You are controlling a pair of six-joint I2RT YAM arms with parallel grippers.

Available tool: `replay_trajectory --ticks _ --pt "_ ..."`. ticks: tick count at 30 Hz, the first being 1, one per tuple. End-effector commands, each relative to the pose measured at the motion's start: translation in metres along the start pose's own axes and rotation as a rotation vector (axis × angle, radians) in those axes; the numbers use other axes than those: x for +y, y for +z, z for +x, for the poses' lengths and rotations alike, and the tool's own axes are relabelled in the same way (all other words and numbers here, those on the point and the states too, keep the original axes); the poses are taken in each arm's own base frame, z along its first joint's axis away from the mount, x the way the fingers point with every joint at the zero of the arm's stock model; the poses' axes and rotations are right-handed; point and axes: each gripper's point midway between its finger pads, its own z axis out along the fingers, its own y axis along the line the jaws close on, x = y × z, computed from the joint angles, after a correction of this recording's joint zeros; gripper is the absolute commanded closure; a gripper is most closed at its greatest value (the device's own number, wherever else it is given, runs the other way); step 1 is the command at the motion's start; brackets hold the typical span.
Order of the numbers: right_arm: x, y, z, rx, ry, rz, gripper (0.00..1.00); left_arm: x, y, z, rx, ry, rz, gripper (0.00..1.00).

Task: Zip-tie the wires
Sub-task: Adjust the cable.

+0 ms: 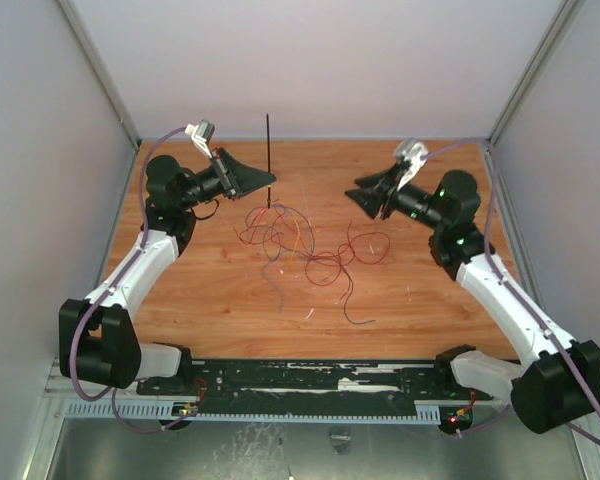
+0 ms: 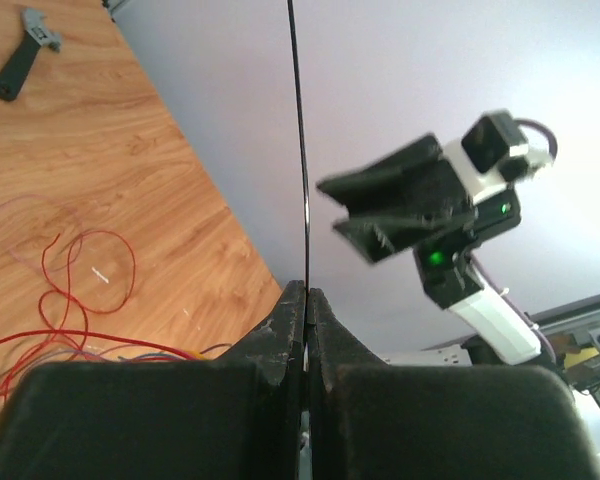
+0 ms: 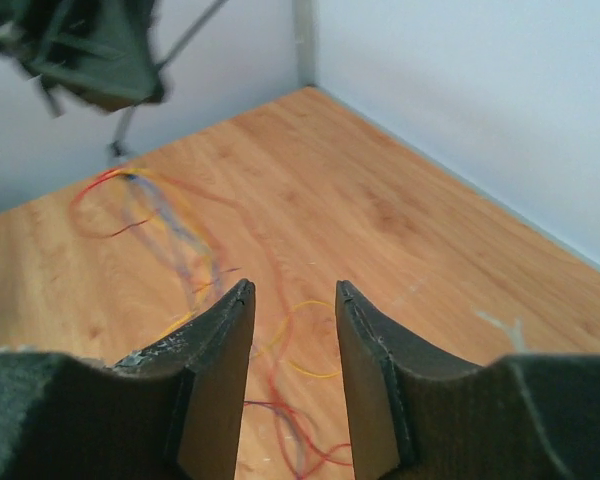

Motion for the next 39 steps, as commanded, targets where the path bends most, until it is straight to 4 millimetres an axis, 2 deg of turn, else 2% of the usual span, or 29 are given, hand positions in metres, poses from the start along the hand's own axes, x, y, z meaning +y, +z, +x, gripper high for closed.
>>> replay_trajectory --ticks 1,4,6,10,14,19,25,31,39 --pt "0.058 0.008 0.004 -0.107 -0.122 -0.161 0.61 -0.011 0.003 -0.014 -0.034 0.025 0.024 1.0" --pt "0.092 0.018 0.027 -0.169 -0.189 -0.219 0.61 -0.01 0.003 -0.013 -0.033 0.021 0.025 1.0" --pt "0.107 0.023 0.032 -0.238 -0.237 -0.241 0.61 -0.01 0.002 -0.012 -0.032 0.021 0.025 1.0" --pt "0.125 0.041 0.048 -0.28 -0.326 -0.26 0.62 -0.008 0.002 -0.011 -0.031 0.016 0.022 1.0" --pt "0.138 0.07 0.069 -0.249 -0.424 -0.26 0.61 -0.009 0.001 -0.011 -0.036 0.016 0.022 1.0" --pt "0.138 0.101 0.089 -0.213 -0.515 -0.226 0.61 -0.011 0.0 -0.011 -0.037 0.022 0.023 1.0" --pt "0.128 0.126 0.098 -0.187 -0.573 -0.177 0.57 -0.012 0.0 -0.01 -0.034 0.023 0.024 1.0" --pt "0.122 0.141 0.11 -0.14 -0.618 -0.178 0.57 -0.012 0.0 -0.009 -0.033 0.024 0.023 1.0" --pt "0.132 0.151 0.124 -0.102 -0.637 -0.231 0.57 -0.01 0.002 -0.008 -0.029 0.02 0.023 1.0"
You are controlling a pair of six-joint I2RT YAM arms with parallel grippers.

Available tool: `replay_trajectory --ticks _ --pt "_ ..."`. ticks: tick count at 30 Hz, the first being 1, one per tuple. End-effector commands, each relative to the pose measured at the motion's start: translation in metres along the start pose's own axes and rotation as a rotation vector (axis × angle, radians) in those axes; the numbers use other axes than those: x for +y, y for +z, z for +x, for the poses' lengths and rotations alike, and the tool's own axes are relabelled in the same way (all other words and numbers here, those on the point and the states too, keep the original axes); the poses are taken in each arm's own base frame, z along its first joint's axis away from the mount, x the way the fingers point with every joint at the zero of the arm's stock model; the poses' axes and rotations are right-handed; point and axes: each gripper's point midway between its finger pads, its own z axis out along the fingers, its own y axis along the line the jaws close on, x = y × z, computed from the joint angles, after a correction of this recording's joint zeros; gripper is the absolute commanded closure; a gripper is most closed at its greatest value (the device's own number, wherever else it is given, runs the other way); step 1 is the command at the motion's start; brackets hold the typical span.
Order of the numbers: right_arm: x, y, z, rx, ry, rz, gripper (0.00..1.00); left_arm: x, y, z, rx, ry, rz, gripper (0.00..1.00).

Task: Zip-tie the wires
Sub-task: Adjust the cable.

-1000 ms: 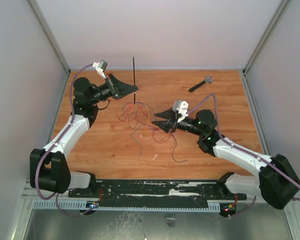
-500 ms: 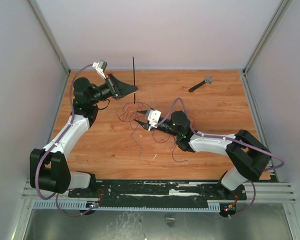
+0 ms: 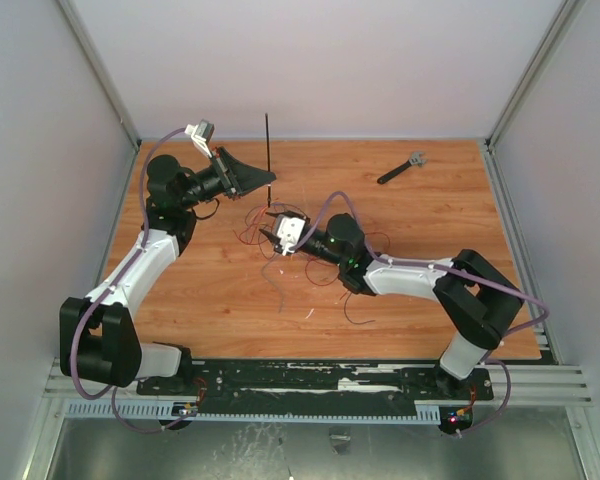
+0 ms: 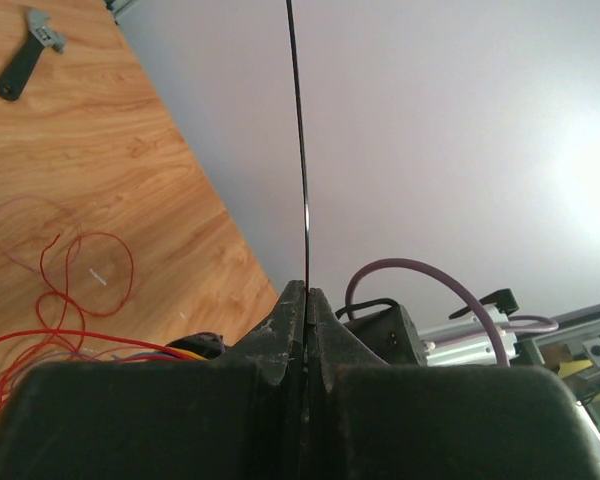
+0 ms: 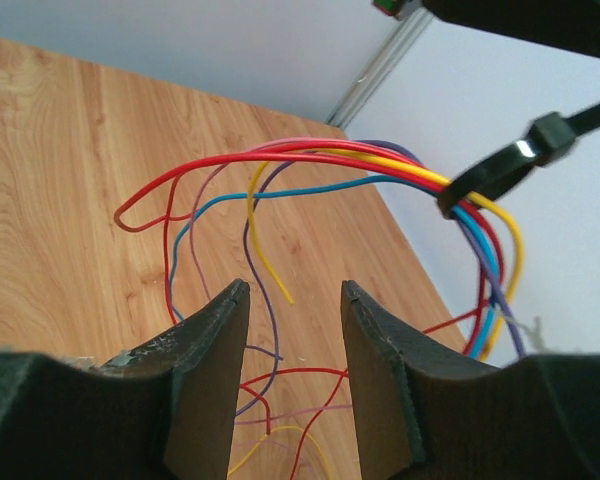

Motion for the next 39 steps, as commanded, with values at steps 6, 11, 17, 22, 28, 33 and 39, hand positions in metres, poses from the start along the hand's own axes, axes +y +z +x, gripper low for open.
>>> replay_trajectory --ticks 6,11,17,22,28,33,39 --pt "0.009 0.019 -0.001 0.004 -0.028 -0.039 0.65 -0.014 0.001 -0.003 -0.007 0.042 0.036 1.0" --pt "0.013 0.023 0.002 0.037 -0.024 -0.055 0.83 -0.012 0.001 -0.002 -0.004 0.041 0.032 1.0" --pt "0.029 0.011 0.007 0.091 0.007 -0.086 1.0 -0.009 0.005 -0.006 -0.005 0.042 0.03 1.0" --pt "0.043 -0.007 0.017 0.137 0.046 -0.092 1.0 -0.01 0.008 -0.01 -0.006 0.049 0.036 1.0" --pt "0.057 -0.019 0.027 0.18 0.093 -0.108 1.0 -0.01 0.01 -0.012 -0.007 0.05 0.035 1.0" --pt "0.077 -0.024 0.032 0.203 0.127 -0.149 1.0 -0.009 0.011 -0.014 -0.009 0.051 0.035 1.0" --pt "0.109 -0.021 0.036 0.227 0.155 -0.203 1.0 -0.01 0.011 -0.015 -0.011 0.049 0.036 1.0"
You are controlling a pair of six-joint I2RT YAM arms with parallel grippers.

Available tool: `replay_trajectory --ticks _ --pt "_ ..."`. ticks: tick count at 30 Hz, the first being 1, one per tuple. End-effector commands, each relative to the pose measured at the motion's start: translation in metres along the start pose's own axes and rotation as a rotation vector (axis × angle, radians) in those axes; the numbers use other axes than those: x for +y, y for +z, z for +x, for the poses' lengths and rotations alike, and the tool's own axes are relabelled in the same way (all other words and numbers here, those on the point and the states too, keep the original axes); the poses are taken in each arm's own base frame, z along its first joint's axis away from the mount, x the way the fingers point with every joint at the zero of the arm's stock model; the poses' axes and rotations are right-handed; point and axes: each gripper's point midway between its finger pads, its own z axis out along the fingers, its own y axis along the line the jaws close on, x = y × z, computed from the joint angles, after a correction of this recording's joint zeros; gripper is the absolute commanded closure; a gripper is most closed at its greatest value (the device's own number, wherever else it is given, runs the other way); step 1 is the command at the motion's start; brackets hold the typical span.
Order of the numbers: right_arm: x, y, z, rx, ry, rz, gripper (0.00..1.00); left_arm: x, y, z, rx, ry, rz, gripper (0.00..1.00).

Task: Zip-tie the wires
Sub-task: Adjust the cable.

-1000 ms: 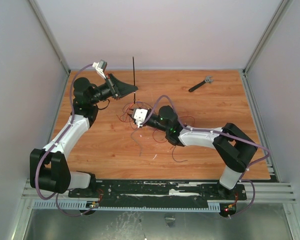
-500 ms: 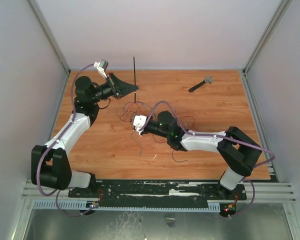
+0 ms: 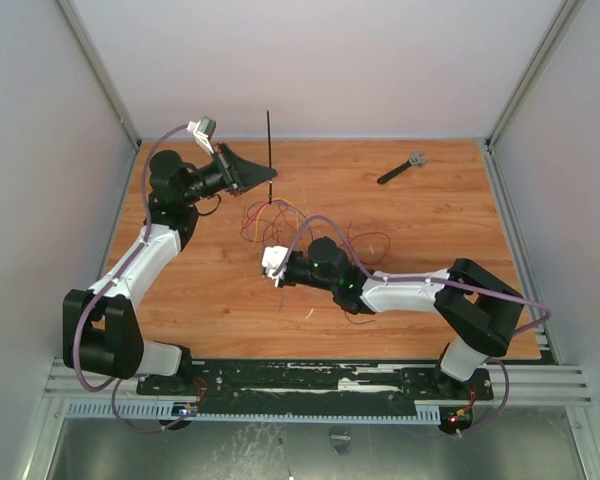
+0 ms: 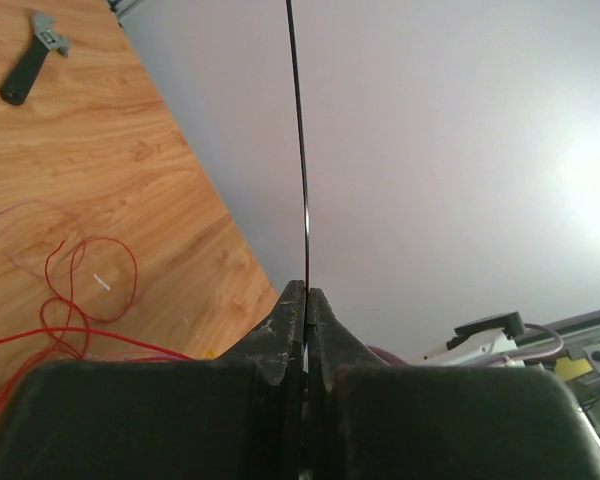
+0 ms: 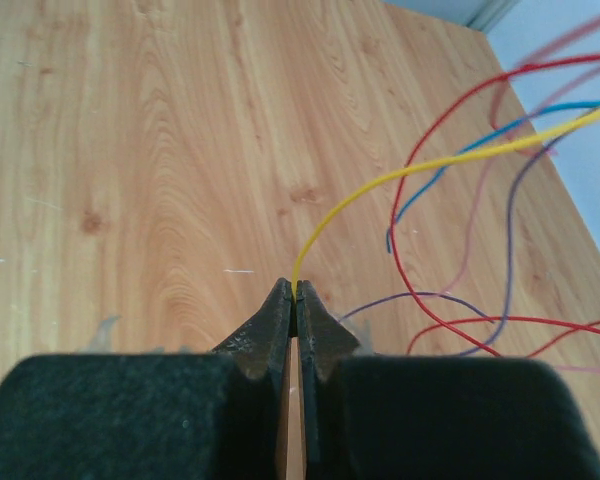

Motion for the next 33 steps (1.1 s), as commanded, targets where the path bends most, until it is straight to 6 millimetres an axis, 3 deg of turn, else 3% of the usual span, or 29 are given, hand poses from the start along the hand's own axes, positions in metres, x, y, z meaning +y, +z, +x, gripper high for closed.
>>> replay_trajectory --ticks 1,6,13,18,21,26,33 --pt "0.02 0.003 0.006 0.019 0.047 -0.024 1.0 -0.016 0.004 -0.009 -0.015 0.056 0.04 1.0" --pt "0.023 0.011 0.008 0.026 0.051 -0.043 1.0 -0.016 0.004 -0.009 -0.014 0.056 0.042 1.0" --pt "0.041 0.026 0.029 0.1 0.059 -0.104 1.0 -0.016 0.003 -0.008 -0.013 0.057 0.042 1.0" --pt "0.034 0.024 0.016 0.074 0.068 -0.074 1.0 -0.015 0.003 -0.008 -0.011 0.054 0.041 1.0" --pt "0.026 0.02 -0.002 0.04 0.074 -0.058 0.89 -0.014 0.003 -0.007 -0.01 0.055 0.039 1.0" --pt "0.02 0.006 -0.033 -0.02 0.081 -0.066 0.6 -0.011 0.003 -0.006 -0.006 0.051 0.035 1.0" --pt "0.016 -0.046 -0.05 -0.02 0.055 -0.065 0.49 -0.012 0.004 -0.007 -0.005 0.055 0.038 1.0"
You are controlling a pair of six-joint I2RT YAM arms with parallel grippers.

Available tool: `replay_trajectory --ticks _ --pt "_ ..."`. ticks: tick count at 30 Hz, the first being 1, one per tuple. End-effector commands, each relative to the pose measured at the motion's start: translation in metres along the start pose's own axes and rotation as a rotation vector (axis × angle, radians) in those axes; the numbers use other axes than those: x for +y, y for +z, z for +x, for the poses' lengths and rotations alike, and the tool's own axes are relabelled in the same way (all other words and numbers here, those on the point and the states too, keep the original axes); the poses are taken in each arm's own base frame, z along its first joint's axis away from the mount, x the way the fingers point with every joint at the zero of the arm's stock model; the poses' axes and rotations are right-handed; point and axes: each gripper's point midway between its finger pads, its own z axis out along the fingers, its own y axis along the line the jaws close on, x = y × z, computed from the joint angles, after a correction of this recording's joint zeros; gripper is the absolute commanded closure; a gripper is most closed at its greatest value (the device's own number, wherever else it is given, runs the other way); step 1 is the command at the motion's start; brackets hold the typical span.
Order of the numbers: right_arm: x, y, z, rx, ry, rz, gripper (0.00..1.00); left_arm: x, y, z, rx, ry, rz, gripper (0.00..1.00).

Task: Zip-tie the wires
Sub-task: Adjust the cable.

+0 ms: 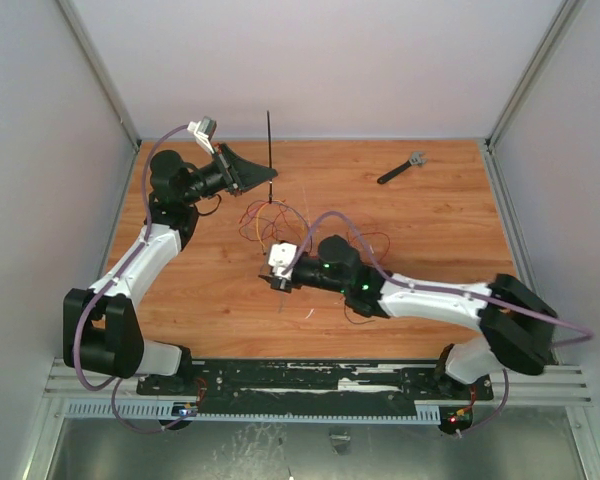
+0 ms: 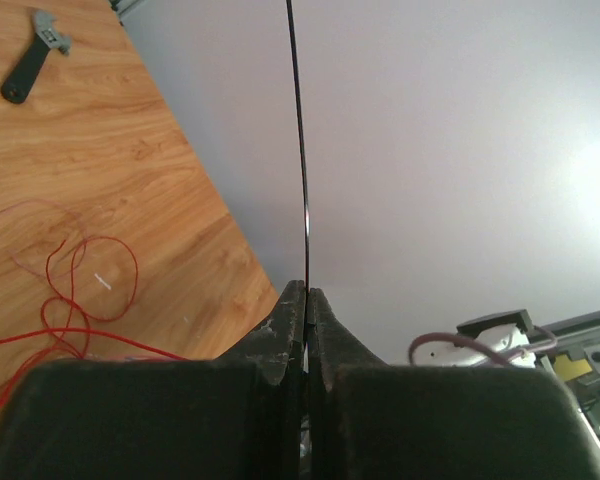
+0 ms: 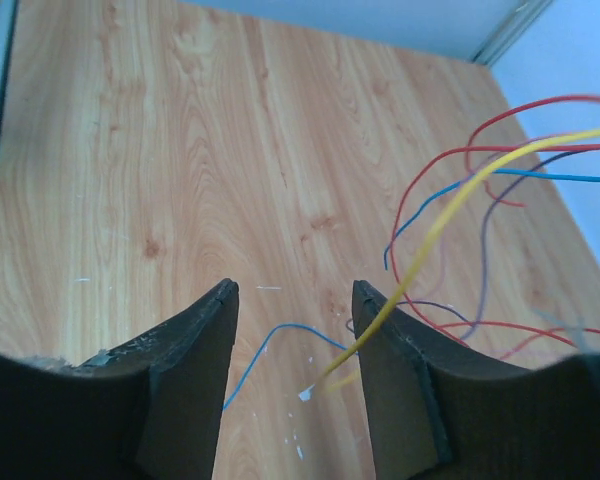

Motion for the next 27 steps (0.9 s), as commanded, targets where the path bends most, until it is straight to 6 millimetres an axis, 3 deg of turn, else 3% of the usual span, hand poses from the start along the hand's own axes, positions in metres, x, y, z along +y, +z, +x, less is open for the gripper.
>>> replay_trajectory --ticks 1,4,8,10,13,16,20,27 --pt "0.003 -0.039 -0.009 0.011 -0.01 -0.01 0.49 -0.014 0.003 -0.007 -0.006 0.06 0.041 1.0" --pt "-0.011 -0.073 -0.028 -0.04 -0.007 0.027 0.49 -0.014 0.004 -0.006 -0.003 0.06 0.042 1.0" --pt "-0.058 -0.119 -0.052 -0.135 0.023 0.161 0.49 -0.014 0.003 -0.005 0.004 0.064 0.043 1.0" --pt "-0.082 -0.137 -0.054 -0.159 0.051 0.226 0.49 -0.014 0.003 -0.005 0.005 0.067 0.04 1.0" --pt "-0.115 -0.156 -0.039 -0.14 0.118 0.291 0.52 -0.012 0.002 -0.004 0.006 0.069 0.034 1.0" --pt "-0.124 -0.167 -0.028 -0.162 0.174 0.273 0.52 -0.012 0.002 -0.003 0.01 0.07 0.03 1.0" --pt "-0.127 -0.174 -0.02 -0.176 0.189 0.295 0.41 -0.012 0.002 -0.003 0.011 0.069 0.028 1.0" --pt "-0.125 -0.153 0.027 -0.124 0.338 0.193 0.51 -0.015 0.001 -0.003 0.012 0.075 0.035 1.0"
